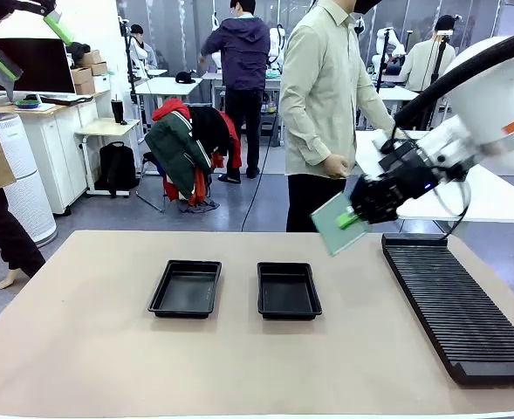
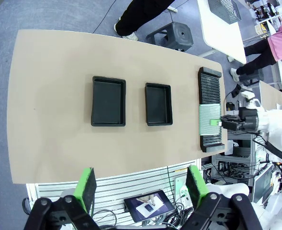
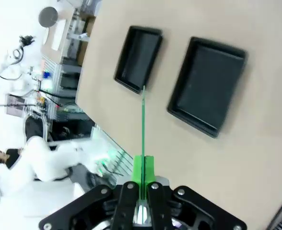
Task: Inspect and transfer BCBs to ESD trays.
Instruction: Pick up the Blank PCB from the PCB Rack and place it in the left ESD tray.
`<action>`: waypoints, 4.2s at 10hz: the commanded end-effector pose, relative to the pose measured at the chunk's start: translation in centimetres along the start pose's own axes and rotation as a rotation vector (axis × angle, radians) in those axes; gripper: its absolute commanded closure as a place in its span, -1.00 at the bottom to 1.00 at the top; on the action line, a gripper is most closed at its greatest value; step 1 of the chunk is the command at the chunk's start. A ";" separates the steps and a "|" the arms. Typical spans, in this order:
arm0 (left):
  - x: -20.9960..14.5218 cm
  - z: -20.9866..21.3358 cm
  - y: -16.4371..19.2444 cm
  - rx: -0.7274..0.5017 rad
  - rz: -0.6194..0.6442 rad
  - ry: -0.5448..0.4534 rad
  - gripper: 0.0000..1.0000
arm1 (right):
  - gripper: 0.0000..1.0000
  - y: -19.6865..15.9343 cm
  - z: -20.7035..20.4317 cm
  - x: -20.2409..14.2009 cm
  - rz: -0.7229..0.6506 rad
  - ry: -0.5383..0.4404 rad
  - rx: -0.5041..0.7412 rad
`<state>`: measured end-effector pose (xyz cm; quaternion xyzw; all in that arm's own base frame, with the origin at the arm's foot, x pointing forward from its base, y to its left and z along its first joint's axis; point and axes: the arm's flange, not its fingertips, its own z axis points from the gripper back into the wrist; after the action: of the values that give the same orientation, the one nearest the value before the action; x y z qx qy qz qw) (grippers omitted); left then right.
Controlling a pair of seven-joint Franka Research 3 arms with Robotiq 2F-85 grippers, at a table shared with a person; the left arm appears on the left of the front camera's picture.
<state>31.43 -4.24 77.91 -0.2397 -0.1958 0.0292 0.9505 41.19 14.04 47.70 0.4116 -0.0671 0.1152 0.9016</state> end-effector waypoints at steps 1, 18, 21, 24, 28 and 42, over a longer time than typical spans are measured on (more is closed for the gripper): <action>-0.1 -0.1 0.1 -0.004 0.003 0.000 -1.00 | 0.95 -1.0 -4.9 0.6 -0.037 -0.072 0.131; -0.1 -0.1 0.1 -0.004 0.003 0.000 -1.00 | 0.95 3.9 -33.5 5.8 -0.235 -0.145 0.184; -0.1 -0.1 0.1 -0.004 0.003 0.000 -1.00 | 0.95 3.8 -34.9 6.4 -0.276 -0.106 0.122; -0.1 -0.1 0.1 -0.004 0.003 0.000 -1.00 | 0.95 3.3 -35.8 7.1 -0.303 -0.082 0.078; -0.1 -0.1 0.1 -0.004 0.003 0.000 -1.00 | 0.95 3.0 -37.3 7.6 -0.326 -0.050 0.022; -0.1 -0.1 0.1 -0.004 0.003 0.000 -1.00 | 0.70 3.9 -37.3 7.3 -0.330 -0.010 -0.062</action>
<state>31.42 -4.28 77.90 -0.2395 -0.1957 0.0289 0.9505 48.31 45.57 27.16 0.4066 -0.0069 -0.0263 0.9132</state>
